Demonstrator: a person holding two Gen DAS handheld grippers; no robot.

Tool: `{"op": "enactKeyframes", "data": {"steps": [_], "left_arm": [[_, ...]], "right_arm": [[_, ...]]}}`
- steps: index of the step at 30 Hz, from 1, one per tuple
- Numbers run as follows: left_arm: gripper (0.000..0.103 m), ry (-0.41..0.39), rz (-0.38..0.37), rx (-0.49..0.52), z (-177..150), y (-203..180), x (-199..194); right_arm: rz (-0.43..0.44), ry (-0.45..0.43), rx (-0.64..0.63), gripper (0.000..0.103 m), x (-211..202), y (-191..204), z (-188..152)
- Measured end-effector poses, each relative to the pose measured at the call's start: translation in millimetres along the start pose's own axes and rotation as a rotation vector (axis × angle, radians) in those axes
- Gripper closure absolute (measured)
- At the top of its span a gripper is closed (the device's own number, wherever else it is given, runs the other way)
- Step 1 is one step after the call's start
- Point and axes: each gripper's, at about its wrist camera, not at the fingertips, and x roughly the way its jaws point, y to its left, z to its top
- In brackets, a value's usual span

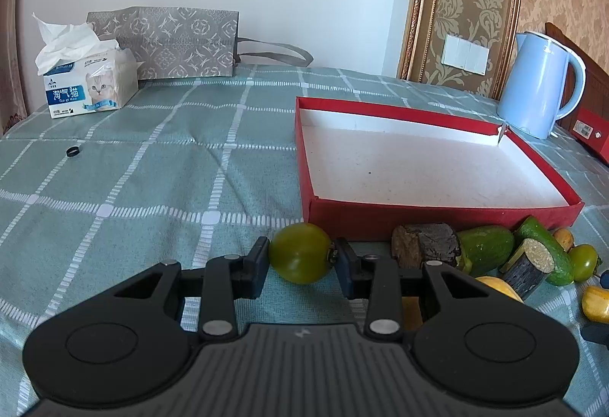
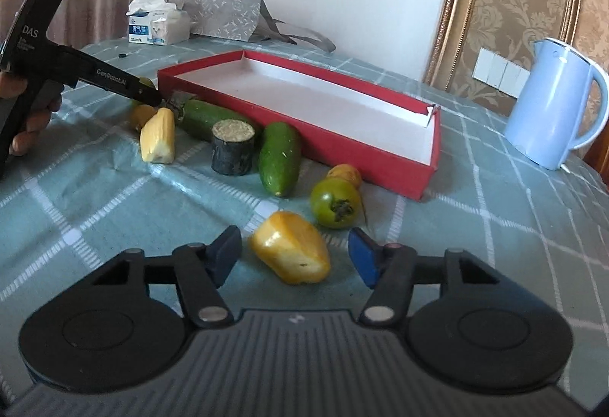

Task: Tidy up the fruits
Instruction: 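Lift the green tomato over the tray with the left gripper while the right gripper grasps jackfruit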

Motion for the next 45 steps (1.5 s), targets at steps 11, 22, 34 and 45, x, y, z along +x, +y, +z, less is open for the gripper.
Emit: {"op": "enactKeyframes", "data": {"steps": [11,22,34,45], "left_arm": [[0.067,-0.001,-0.001,-0.003,0,0,0],[0.067,-0.027,0.008,-0.023,-1,1,-5],[0.067,-0.155,0.040,-0.011,-3,-3,-32],[0.067,-0.183,-0.049,0.034,41,-41,-8]], "right_arm": [[0.075,0.003,0.087,0.062,9,-11,2],[0.073,-0.034,0.115,0.067,5,-12,2],[0.101,-0.105,0.162,0.068,-6,-23,6],[0.099,-0.157,0.202,0.070,-5,-30,11]]}}
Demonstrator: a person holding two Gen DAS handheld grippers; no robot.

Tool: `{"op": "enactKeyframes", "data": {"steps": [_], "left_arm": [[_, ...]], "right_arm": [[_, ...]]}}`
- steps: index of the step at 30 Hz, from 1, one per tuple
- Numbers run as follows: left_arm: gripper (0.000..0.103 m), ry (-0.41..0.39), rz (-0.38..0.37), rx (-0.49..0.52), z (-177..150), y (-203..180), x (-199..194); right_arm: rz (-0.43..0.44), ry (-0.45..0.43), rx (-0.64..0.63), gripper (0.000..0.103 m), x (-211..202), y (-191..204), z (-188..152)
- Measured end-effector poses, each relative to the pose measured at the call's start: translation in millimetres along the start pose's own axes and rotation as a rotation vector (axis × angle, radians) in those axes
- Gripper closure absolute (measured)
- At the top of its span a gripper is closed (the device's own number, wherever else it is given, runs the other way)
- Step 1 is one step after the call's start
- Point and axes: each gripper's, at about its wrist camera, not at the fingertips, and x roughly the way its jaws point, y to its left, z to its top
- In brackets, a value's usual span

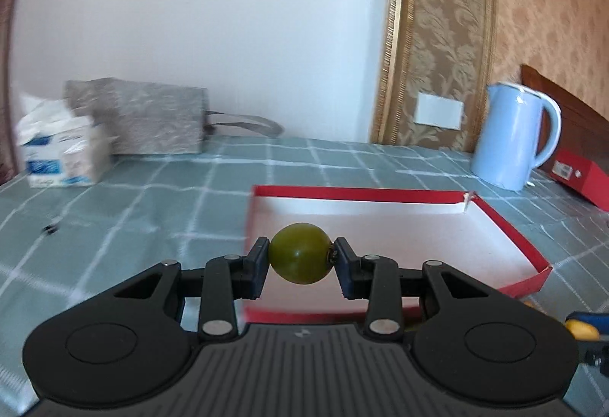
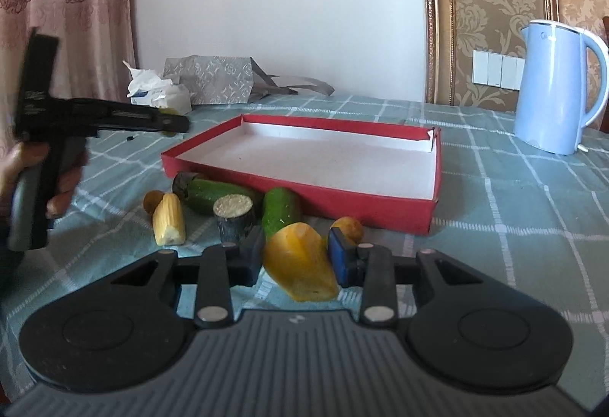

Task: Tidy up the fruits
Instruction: 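Lift the green tomato over the tray with the left gripper while the right gripper grasps jackfruit, then open the left gripper to drop the tomato in the tray while the right gripper lifts the jackfruit piece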

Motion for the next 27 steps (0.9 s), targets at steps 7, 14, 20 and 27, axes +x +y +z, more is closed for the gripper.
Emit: {"op": "enactKeyframes", "data": {"steps": [7,14,20,27], "left_arm": [[0.067,0.108,0.012,0.059,4,-27,55],[0.059,0.127,0.049,0.037,0,-19,68],[0.041,0.060,0.050,-0.008,3,-9,53],[0.040,-0.027,0.057,-0.030,-1,-2,22]], "right_arm": [[0.008,-0.007,-0.001,0.071,4,1,0],[0.026,-0.004,-0.007,0.071,10,5,1],[0.023,-0.002,-0.008,0.072,10,7,1],[0.013,-0.022,-0.016,0.072,3,9,4]]}}
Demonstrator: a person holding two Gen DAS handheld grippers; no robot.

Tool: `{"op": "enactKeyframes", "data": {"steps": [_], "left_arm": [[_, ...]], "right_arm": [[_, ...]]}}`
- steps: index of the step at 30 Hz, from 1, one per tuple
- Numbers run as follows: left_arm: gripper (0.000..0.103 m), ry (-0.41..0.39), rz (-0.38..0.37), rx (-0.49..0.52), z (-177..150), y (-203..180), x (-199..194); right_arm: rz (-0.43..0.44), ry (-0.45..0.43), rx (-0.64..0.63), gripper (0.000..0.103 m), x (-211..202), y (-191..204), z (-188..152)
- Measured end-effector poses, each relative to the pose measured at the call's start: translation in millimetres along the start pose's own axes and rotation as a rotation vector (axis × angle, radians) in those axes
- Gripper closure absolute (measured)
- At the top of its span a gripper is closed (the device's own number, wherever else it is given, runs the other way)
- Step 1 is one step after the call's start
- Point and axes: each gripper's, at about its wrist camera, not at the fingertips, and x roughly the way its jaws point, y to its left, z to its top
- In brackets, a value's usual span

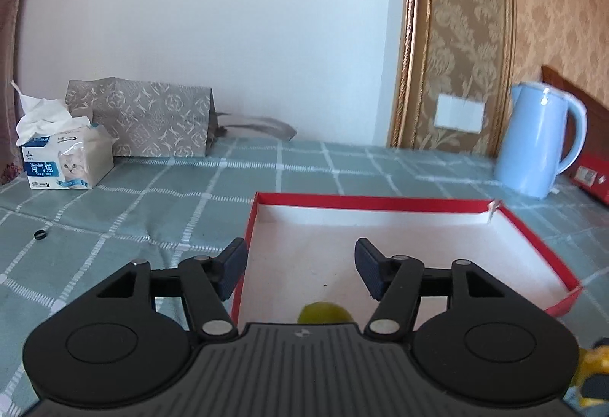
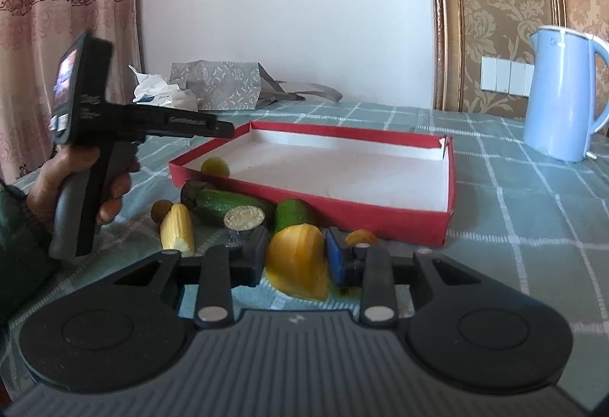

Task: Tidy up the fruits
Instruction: 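Open the left gripper to drop the tomato in the tray while the right gripper lifts the jackfruit piece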

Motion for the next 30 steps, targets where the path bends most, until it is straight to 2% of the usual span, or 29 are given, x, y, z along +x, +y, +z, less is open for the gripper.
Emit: {"op": "enactKeyframes", "data": {"steps": [4,9,12,15,17,19,22,25,28,30], "left_arm": [[0.030,-0.028,-0.004,-0.015,-4,4,-13],[0.030,0.000,-0.006,-0.022,-6,4,-7],[0.030,-0.012,-0.007,-0.029,-6,6,-10],[0.024,-0.028,-0.005,-0.045,-5,9,-15],[0.024,-0.030,-0.012,-0.061,-5,12,-16],[0.024,-0.026,-0.010,-0.069,-5,14,-15],[0.024,-0.025,-0.020,-0.078,-5,15,-16],[0.024,-0.023,-0.038,-0.078,-5,13,-16],[0.024,-0.018,-0.048,-0.062,-6,9,-16],[0.024,-0.020,-0.049,-0.051,-6,6,-17]], "right_arm": [[-0.006,-0.014,-0.018,0.072,-3,1,6],[-0.013,-0.028,-0.013,0.074,-6,-1,9],[-0.020,-0.033,-0.029,0.084,-5,0,14],[-0.044,-0.064,-0.080,0.084,-2,2,28],[-0.081,-0.087,-0.135,0.084,7,2,41],[-0.086,-0.065,-0.146,0.084,14,-3,50],[-0.050,-0.032,-0.113,0.084,5,-16,51],[-0.082,-0.009,-0.158,0.084,-13,-21,41],[-0.028,0.079,-0.120,0.084,-23,-29,28],[-0.026,0.119,-0.110,0.083,-23,-27,16]]}}
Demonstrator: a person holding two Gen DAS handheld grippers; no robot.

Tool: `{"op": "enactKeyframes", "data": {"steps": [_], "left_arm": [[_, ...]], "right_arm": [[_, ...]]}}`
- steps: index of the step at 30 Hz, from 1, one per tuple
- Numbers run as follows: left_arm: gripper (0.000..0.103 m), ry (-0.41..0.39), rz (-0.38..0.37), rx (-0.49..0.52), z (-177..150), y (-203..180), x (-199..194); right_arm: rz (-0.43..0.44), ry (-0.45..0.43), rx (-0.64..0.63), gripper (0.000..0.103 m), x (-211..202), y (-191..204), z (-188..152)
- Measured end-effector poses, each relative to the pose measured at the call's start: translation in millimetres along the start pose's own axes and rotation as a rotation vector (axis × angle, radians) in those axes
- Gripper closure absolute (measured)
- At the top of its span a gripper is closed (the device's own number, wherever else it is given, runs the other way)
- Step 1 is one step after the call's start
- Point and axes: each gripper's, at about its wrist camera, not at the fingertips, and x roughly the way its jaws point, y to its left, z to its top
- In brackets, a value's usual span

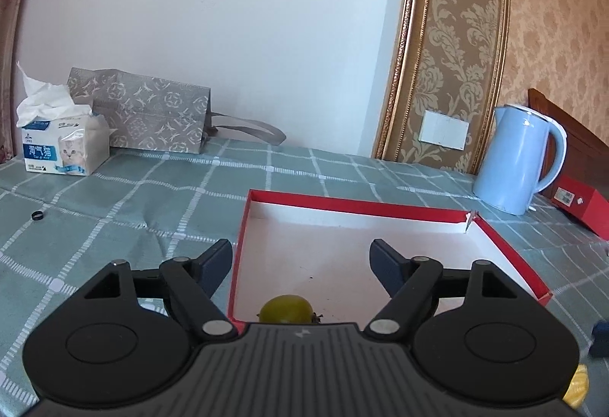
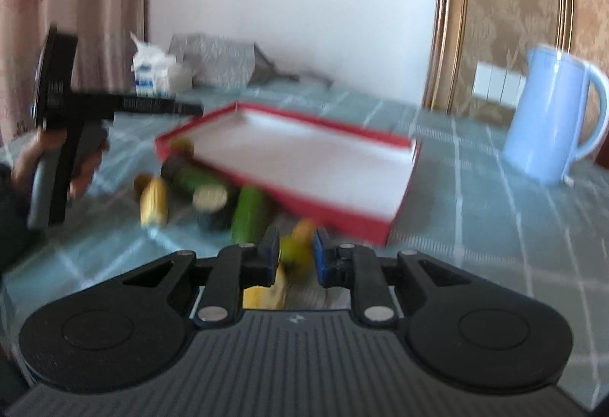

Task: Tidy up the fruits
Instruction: 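Open the left gripper to drop the tomato in the tray while the right gripper lifts the jackfruit piece, then lower the yellow jackfruit piece into the tray and open the right gripper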

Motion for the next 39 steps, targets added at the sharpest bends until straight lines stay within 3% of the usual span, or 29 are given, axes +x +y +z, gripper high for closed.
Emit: {"op": "enactKeyframes", "data": {"steps": [2,4,6,8,9,11,14,17,18,25,31,35,39], "left_arm": [[0.024,-0.006,0.000,0.005,0,0,-1],[0.024,-0.003,-0.001,-0.004,0,1,-2],[0.024,0.001,-0.005,-0.011,-1,2,-4],[0.024,0.000,-0.009,-0.016,-1,2,-6],[0.024,0.001,-0.015,-0.017,-2,3,-7],[0.024,-0.002,-0.021,-0.011,-3,0,-10],[0.024,-0.002,-0.019,0.002,-6,-1,-13],[0.024,0.005,-0.017,0.009,-9,-1,-16],[0.024,0.005,-0.017,0.008,-10,-1,-16],[0.022,0.004,-0.033,-0.005,-10,0,-18],[0.020,0.006,-0.041,-0.001,-11,-1,-19],[0.020,0.011,-0.043,0.009,-11,-3,-19],[0.020,0.014,-0.041,0.012,-11,-3,-17]], "right_arm": [[-0.005,0.017,0.008,0.083,1,3,-9],[0.003,0.007,0.047,0.075,-3,0,-11],[0.039,0.012,0.111,0.046,-6,-7,-12],[0.077,0.016,0.171,0.035,-8,-14,-15],[0.106,0.024,0.212,0.034,-7,-19,-17],[0.150,0.037,0.267,0.034,0,-23,-19],[0.141,0.056,0.268,0.038,16,-17,-23],[0.144,0.088,0.244,0.073,29,-7,-27],[0.111,0.094,0.227,0.077,32,-3,-29],[0.077,-0.026,0.179,0.078,17,4,-23],[-0.001,-0.167,0.105,0.078,13,1,13],[-0.053,-0.159,0.135,0.078,50,-17,44],[-0.082,-0.094,0.169,0.078,97,-32,70]]}}
